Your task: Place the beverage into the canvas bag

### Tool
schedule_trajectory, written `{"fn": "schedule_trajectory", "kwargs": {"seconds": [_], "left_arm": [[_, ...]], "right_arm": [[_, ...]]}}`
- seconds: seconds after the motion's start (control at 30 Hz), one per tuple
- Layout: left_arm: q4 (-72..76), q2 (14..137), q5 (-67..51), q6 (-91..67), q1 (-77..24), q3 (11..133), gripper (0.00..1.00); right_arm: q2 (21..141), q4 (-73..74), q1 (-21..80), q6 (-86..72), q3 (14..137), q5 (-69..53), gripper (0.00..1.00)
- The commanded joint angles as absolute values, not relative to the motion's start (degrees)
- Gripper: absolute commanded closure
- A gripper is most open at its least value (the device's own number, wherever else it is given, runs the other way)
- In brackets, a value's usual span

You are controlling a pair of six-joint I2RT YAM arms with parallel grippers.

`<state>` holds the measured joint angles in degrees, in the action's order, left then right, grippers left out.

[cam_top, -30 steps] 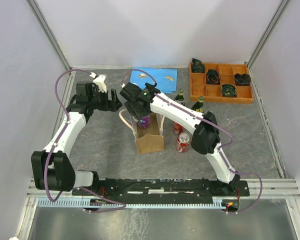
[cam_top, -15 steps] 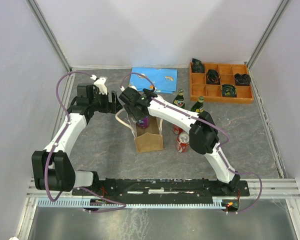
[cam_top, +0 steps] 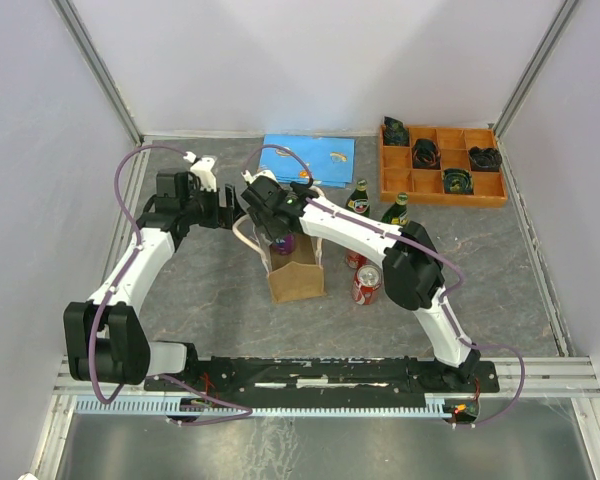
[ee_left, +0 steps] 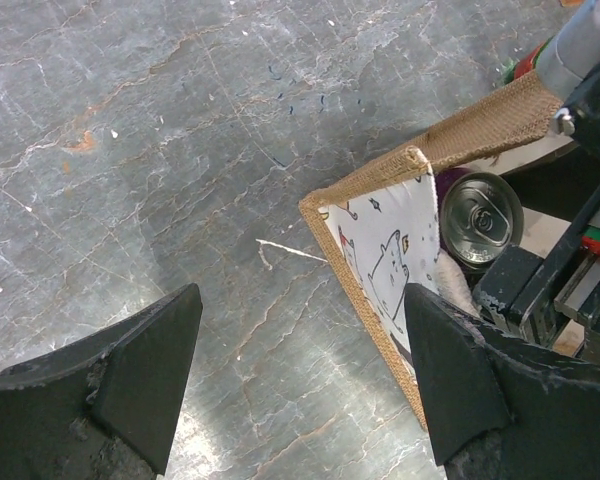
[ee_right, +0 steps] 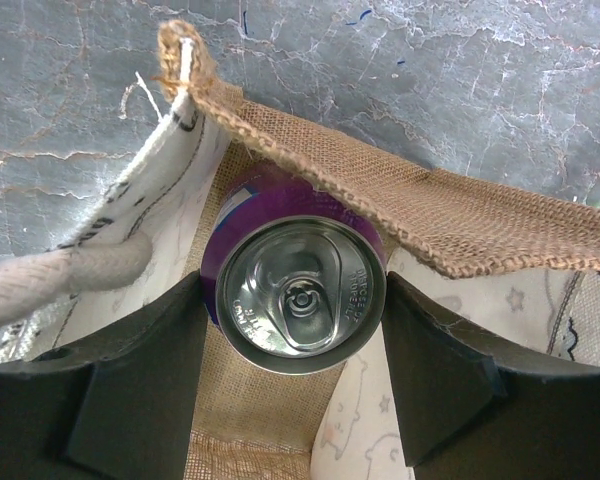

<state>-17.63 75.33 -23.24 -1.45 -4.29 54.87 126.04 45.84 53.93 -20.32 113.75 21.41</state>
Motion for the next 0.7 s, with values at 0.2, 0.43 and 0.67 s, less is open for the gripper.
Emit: {"fn": "schedule_trajectory", "kwargs": {"seconds": [0.2, 0.43, 0.67], "left_arm": [[-15.4, 74.1, -26.2, -3.0, -5.1, 54.0, 0.12], [-15.4, 74.5, -27.0, -2.8, -5.7, 54.4, 0.12], [-15.7, 74.6, -26.9, -2.6, -6.4, 54.4, 0.12]], "right_arm": [[123.8, 44.8, 54.0, -22.0, 112.4, 17.6, 0.41], [122.0, 45.5, 53.9, -23.0, 111.1, 15.7, 0.3], [118.5, 44.5, 54.0, -23.0, 111.3, 16.9, 0.23]]}}
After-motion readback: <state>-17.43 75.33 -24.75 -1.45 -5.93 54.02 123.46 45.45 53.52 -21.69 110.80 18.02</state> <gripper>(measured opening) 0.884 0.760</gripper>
